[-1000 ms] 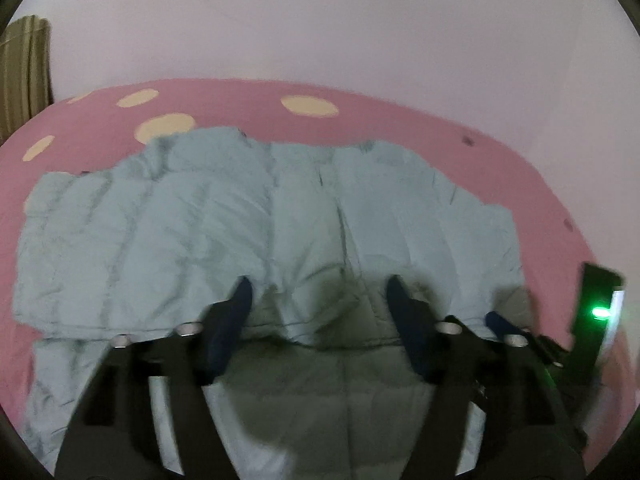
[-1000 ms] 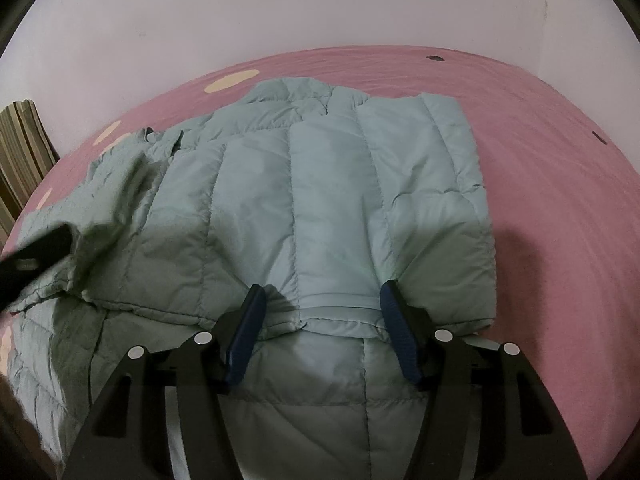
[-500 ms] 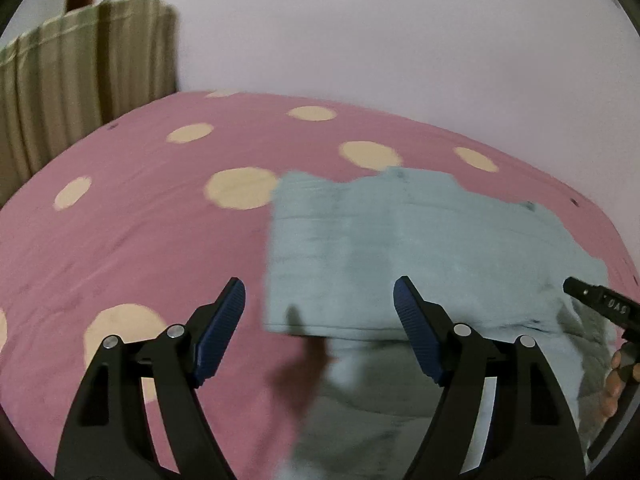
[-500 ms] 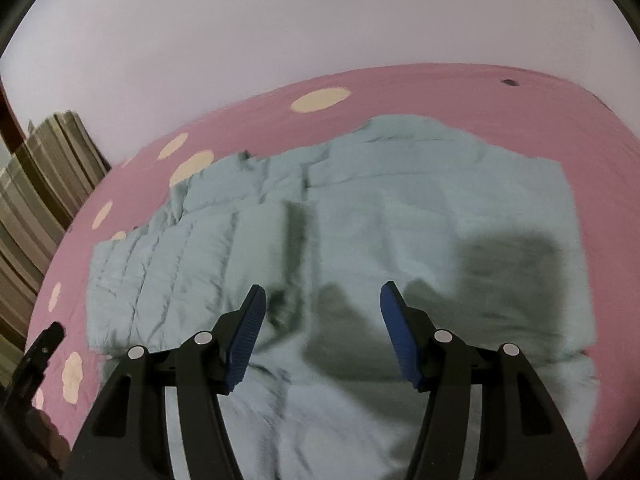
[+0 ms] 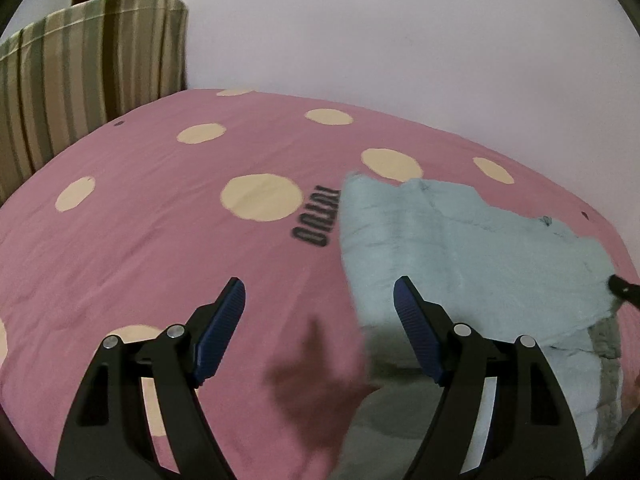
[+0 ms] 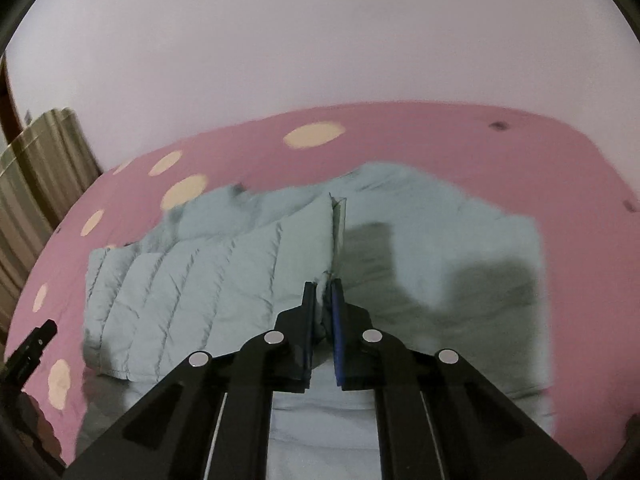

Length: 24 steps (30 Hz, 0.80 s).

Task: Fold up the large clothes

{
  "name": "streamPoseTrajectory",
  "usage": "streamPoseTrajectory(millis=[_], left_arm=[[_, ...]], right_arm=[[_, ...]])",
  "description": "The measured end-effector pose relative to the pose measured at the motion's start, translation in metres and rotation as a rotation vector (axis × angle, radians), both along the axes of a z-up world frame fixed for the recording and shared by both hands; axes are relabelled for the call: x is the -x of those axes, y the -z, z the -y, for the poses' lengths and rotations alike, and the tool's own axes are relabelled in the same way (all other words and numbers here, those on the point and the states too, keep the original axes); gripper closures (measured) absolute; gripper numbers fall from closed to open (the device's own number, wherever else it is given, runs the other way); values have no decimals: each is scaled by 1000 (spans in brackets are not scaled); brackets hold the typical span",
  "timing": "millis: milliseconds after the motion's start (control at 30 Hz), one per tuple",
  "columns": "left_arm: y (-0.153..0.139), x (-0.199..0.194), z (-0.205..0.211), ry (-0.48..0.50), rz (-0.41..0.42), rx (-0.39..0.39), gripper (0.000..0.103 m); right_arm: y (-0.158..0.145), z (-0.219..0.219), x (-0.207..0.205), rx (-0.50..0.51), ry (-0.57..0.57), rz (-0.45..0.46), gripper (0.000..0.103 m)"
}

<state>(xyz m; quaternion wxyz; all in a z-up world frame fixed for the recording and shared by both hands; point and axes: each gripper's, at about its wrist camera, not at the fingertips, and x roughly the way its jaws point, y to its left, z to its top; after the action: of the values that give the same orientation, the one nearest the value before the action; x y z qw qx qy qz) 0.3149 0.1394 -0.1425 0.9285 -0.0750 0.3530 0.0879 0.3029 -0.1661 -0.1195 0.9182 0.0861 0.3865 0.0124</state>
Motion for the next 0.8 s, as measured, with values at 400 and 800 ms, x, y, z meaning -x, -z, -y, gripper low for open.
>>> streamPoseTrajectory(millis=[400,800], left_arm=[[23,-47,49,71,-86,-20,26],[12,-78,79,134,-47,-80,26]], right_arm=[[50,108,8,54,172,-117,95],[8,94,10,43,173,24,45]])
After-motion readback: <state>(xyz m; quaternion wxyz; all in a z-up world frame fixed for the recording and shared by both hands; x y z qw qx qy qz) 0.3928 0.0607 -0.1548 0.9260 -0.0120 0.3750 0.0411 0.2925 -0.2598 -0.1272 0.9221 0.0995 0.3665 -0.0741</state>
